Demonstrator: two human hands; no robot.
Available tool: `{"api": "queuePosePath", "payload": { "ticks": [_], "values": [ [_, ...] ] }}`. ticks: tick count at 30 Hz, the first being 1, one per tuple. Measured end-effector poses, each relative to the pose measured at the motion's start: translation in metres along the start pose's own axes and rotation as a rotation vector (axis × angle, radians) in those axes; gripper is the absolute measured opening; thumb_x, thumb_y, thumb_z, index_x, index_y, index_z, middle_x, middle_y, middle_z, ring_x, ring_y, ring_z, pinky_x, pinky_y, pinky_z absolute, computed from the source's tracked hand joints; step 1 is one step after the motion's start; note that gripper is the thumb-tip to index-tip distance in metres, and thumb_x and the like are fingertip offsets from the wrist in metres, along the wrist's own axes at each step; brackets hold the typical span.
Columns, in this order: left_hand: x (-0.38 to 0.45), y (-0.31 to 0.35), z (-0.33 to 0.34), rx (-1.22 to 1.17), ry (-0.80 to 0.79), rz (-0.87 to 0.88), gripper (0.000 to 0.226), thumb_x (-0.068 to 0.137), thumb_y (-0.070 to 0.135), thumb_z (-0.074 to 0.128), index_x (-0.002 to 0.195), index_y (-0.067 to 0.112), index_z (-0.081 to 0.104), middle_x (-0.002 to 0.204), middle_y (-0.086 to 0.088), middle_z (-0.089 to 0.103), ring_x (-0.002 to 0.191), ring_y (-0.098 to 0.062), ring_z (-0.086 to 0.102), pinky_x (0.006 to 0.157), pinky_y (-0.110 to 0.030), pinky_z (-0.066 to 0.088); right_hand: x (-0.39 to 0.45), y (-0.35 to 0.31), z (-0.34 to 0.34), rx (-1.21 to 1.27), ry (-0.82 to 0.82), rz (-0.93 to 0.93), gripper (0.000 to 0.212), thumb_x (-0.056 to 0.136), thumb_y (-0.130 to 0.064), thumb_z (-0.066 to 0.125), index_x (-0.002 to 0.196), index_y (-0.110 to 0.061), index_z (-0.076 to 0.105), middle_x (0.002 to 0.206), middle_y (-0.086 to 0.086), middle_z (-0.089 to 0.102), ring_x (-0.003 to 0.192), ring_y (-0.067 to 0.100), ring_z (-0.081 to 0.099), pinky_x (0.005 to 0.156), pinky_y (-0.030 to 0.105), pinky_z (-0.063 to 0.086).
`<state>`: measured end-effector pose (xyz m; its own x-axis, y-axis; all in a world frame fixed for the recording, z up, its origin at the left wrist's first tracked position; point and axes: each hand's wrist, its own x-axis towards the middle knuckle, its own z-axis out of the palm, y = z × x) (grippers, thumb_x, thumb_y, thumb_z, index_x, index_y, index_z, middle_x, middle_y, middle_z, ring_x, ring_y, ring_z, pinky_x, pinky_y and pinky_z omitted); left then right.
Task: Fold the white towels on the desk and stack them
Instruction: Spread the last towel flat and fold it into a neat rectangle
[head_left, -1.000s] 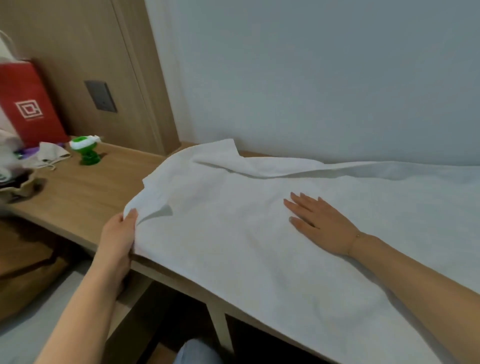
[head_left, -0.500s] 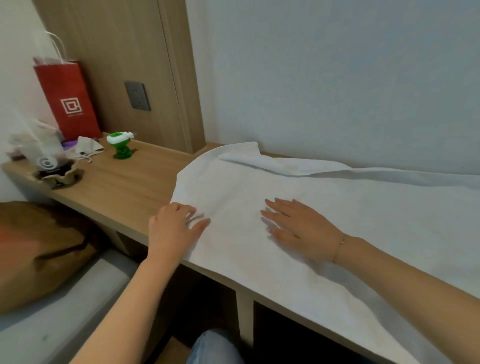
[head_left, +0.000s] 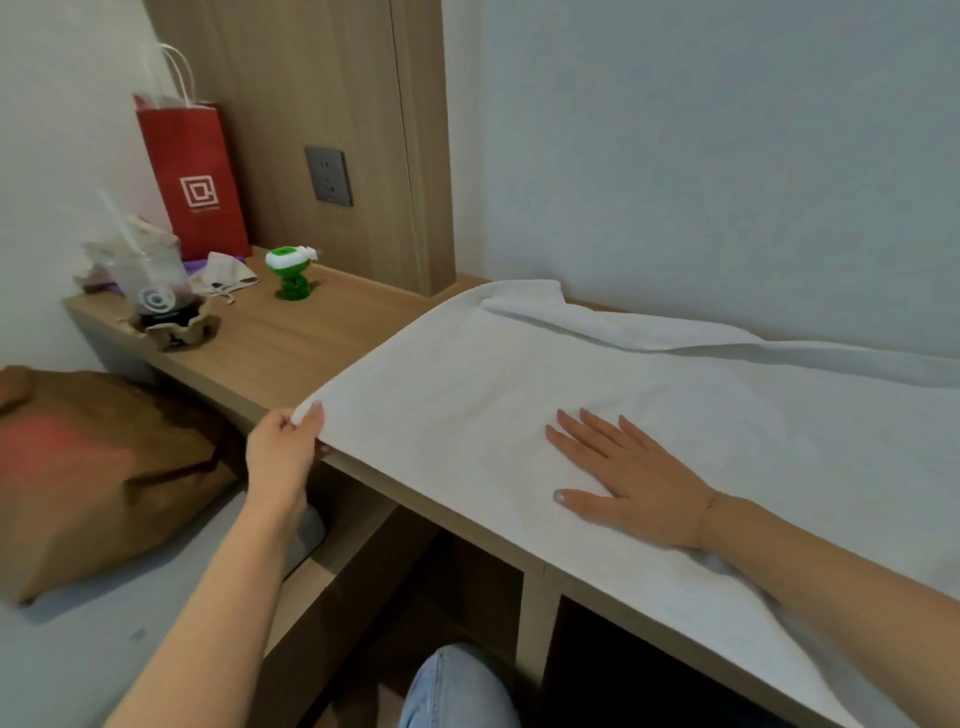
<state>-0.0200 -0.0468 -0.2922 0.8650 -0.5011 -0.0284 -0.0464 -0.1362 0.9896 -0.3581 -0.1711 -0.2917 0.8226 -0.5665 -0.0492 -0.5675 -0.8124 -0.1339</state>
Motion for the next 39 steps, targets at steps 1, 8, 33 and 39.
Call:
{"api": "queuePosePath", "payload": {
  "ticks": [1, 8, 33, 39],
  "values": [
    [0.0, -0.004, -0.002, -0.05, 0.005, -0.077, 0.016, 0.099, 0.027, 0.055, 0.102, 0.012, 0.06, 0.093, 0.0, 0.062, 0.081, -0.011, 0.059, 0.065, -0.021, 0.044, 0.0, -0.001, -0.001, -0.002, -0.005, -0.002, 0.076, 0.082, -0.086, 0.007, 0.144, -0.052, -0.021, 0.15, -0.031, -0.03, 0.134, -0.009, -0.034, 0.111, 0.025, -0.019],
    [-0.011, 0.004, -0.003, 0.34, 0.081, 0.02, 0.038, 0.099, 0.024, 0.055, 0.132, 0.009, 0.044, 0.124, -0.014, 0.054, 0.094, -0.022, 0.058, 0.078, -0.032, 0.05, -0.012, -0.016, -0.015, 0.056, -0.023, 0.073, 0.074, 0.09, -0.074, 0.017, 0.153, -0.04, -0.005, 0.158, -0.02, -0.016, 0.141, -0.001, -0.021, 0.111, 0.022, -0.015],
    [-0.262, 0.011, 0.164, 1.117, -0.909, 0.875, 0.061, 0.096, 0.065, 0.008, 0.153, 0.047, -0.001, 0.162, 0.014, -0.013, 0.149, -0.009, -0.014, 0.12, -0.041, -0.01, -0.27, 0.055, 0.015, 0.017, 0.102, 0.867, 0.084, 0.075, -0.072, -0.01, 0.151, -0.035, -0.016, 0.159, -0.009, -0.022, 0.148, 0.021, -0.018, 0.119, 0.042, -0.009],
    [-0.269, 0.014, 0.159, 1.125, -0.879, 0.868, 0.061, 0.096, 0.063, 0.009, 0.153, 0.046, -0.002, 0.163, 0.01, -0.012, 0.15, -0.01, -0.012, 0.122, -0.042, -0.007, -0.348, 0.084, 0.018, -0.013, 0.119, 0.993, 0.091, 0.073, -0.077, -0.015, 0.152, -0.032, -0.014, 0.152, -0.015, -0.028, 0.145, 0.011, -0.017, 0.114, 0.033, -0.008]
  ]
}}
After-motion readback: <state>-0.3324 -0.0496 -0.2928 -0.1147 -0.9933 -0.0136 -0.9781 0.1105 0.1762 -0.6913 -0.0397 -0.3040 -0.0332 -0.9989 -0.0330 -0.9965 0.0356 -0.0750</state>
